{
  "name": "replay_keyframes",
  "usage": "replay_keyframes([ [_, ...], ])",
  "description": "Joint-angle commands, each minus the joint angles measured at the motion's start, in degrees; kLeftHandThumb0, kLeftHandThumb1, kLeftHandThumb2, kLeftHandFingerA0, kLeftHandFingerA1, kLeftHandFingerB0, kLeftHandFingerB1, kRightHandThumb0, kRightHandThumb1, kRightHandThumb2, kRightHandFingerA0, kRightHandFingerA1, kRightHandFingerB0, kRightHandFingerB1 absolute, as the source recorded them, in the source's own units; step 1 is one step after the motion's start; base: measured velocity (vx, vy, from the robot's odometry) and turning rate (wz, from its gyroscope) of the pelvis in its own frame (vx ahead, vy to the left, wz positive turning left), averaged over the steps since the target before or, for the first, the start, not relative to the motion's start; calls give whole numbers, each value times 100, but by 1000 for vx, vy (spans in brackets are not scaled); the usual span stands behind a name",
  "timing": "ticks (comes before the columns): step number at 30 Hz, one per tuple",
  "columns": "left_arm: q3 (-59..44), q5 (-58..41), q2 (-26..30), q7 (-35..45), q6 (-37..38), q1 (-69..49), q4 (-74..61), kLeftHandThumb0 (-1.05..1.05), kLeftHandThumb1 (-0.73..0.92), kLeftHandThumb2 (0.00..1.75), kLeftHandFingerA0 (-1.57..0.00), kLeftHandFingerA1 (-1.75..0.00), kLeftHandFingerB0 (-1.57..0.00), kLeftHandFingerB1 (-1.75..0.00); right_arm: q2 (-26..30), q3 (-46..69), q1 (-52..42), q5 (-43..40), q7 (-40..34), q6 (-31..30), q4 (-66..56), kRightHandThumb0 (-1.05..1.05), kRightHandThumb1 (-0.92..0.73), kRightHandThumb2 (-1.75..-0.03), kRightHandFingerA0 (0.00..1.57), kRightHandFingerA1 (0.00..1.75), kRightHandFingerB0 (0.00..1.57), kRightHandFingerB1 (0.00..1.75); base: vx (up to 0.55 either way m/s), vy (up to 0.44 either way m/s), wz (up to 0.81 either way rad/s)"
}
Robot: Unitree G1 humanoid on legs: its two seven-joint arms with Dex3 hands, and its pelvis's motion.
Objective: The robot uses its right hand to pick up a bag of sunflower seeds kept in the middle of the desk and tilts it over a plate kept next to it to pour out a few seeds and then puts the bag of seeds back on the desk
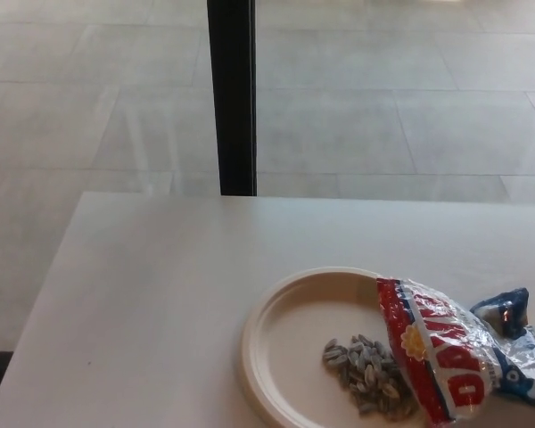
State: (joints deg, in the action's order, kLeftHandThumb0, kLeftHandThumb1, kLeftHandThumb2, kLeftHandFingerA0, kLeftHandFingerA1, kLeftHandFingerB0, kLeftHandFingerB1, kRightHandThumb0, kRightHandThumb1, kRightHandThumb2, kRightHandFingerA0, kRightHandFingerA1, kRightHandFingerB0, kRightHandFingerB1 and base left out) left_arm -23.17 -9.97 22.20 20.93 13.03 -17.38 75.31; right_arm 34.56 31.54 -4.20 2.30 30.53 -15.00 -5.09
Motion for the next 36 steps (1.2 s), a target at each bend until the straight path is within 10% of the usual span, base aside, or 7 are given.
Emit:
replay_keyframes([
  [1,-1,41,-27,-136,127,-211,52,-74,72,62,-54,-46,-41,-37,412,543,-93,-1245,1013,-123,62,-73,-41,-65,0,0,0,0,0,0,0],
  [36,-10,53,57,-96,148,-225,29,-74,72,62,-54,-46,-41,-37,591,559,-455,-1746,911,-65,-15,-73,-41,-65,0,0,0,0,0,0,0],
])
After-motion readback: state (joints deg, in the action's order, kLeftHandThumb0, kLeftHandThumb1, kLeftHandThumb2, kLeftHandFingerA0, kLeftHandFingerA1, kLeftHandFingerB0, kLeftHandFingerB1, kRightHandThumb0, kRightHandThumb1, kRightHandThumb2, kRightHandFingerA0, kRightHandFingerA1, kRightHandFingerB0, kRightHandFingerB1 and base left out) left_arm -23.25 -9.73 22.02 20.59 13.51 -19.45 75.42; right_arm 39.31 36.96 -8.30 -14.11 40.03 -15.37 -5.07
